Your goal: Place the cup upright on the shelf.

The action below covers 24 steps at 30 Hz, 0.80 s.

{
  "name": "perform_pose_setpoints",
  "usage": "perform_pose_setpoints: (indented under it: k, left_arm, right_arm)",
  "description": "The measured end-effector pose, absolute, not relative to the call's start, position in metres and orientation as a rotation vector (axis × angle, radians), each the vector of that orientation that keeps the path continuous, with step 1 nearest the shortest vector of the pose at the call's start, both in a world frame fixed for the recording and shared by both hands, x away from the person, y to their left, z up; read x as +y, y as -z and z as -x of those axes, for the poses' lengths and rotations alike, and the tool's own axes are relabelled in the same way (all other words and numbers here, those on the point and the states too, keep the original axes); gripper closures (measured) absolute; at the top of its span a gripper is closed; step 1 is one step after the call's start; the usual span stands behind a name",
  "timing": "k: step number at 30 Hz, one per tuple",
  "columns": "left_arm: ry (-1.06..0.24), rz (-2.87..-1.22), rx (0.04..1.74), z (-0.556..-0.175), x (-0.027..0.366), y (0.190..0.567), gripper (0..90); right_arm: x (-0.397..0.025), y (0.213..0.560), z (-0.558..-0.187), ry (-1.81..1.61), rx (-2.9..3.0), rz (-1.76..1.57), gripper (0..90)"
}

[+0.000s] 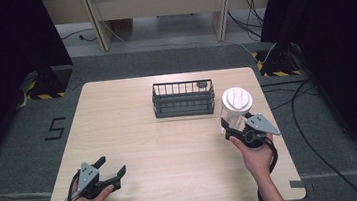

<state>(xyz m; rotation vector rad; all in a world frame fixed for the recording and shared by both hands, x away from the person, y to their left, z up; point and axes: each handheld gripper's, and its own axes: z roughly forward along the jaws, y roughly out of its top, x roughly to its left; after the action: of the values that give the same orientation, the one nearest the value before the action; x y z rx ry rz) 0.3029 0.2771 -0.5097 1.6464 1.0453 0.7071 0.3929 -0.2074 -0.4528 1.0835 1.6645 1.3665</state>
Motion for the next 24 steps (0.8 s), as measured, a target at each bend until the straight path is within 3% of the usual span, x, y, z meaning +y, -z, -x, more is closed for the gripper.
perform_pose_setpoints:
  k: [24]
  left_arm:
    - [-0.695,-1.636,1.055,-0.305,0.277,0.511,15.6]
  right_arm:
    - [-0.189,0.436,-0.415,-1.386,1.677,-1.069,18.4]
